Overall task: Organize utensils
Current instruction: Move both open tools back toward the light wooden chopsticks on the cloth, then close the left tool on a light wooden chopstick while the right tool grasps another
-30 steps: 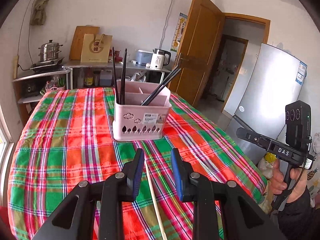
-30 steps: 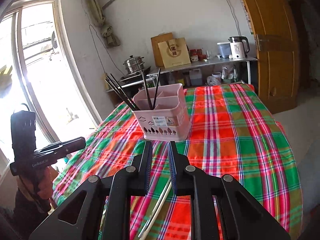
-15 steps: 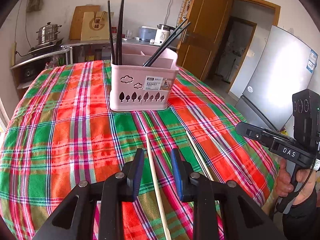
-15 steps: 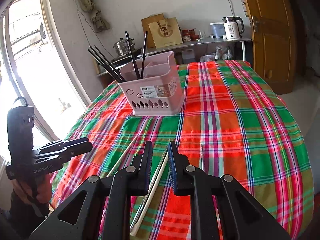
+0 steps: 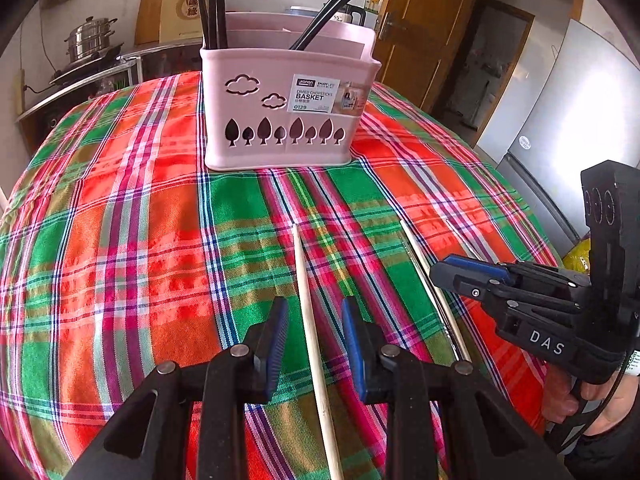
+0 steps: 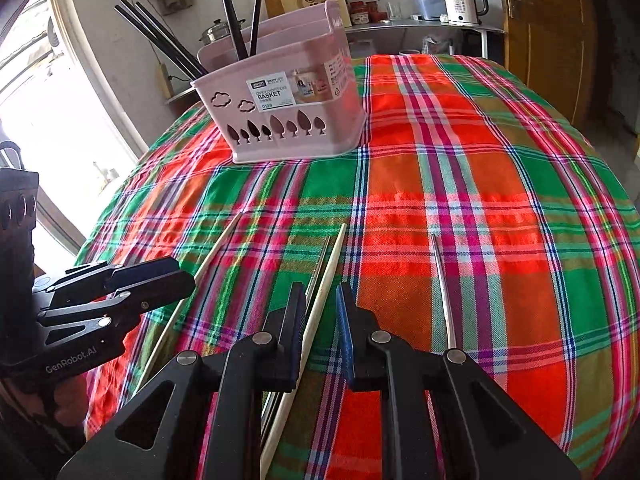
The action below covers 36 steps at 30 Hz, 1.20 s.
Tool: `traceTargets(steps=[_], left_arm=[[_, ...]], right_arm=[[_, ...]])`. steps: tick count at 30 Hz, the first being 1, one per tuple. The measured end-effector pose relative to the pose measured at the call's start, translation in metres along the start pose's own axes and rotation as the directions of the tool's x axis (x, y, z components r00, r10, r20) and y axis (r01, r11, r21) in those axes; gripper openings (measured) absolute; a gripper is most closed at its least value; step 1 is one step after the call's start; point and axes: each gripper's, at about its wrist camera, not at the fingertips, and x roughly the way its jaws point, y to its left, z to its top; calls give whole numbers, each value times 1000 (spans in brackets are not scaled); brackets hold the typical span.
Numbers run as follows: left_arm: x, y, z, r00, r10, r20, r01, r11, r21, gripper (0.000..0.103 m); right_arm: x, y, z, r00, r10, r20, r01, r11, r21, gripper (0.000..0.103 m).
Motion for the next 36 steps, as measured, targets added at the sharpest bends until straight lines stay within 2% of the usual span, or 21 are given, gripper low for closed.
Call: traceTargets(steps=[7, 16, 18, 20, 22, 27, 31, 36], left_arm=[[12, 1, 1, 999, 22, -24, -23, 1000, -3, 27], [16, -10, 1, 997, 83, -8, -83, 996, 34, 27], [15, -11, -1, 995, 97, -4, -97, 994, 46, 25], [13, -10, -3, 993, 115, -4, -115, 992, 44, 14], [10, -5, -5, 993, 118, -7, -118, 993, 28, 9], [4, 7, -9, 988, 153, -10, -153, 988, 2, 8], [6, 12, -4, 989, 148, -27, -148, 989, -13, 8], [16, 10, 10, 986, 154, -60, -154, 988, 15, 9]], right_arm=[[4, 1, 2, 999, -32, -5, 31, 999, -14, 16], [8, 14, 2, 995, -98, -19, 95, 988, -119, 15], [7, 10, 2, 996, -87, -27, 83, 989, -124, 10], [5, 5, 2, 996, -80, -35, 75, 989, -127, 10], [2, 1, 1, 996, -74, -41, 68, 989, -133, 10], [-1, -9, 3, 996, -79, -51, 73, 989, -126, 10], [2, -11, 9, 994, -93, -59, 86, 991, -106, 10], [9, -10, 19, 989, -128, -68, 122, 988, -95, 10]])
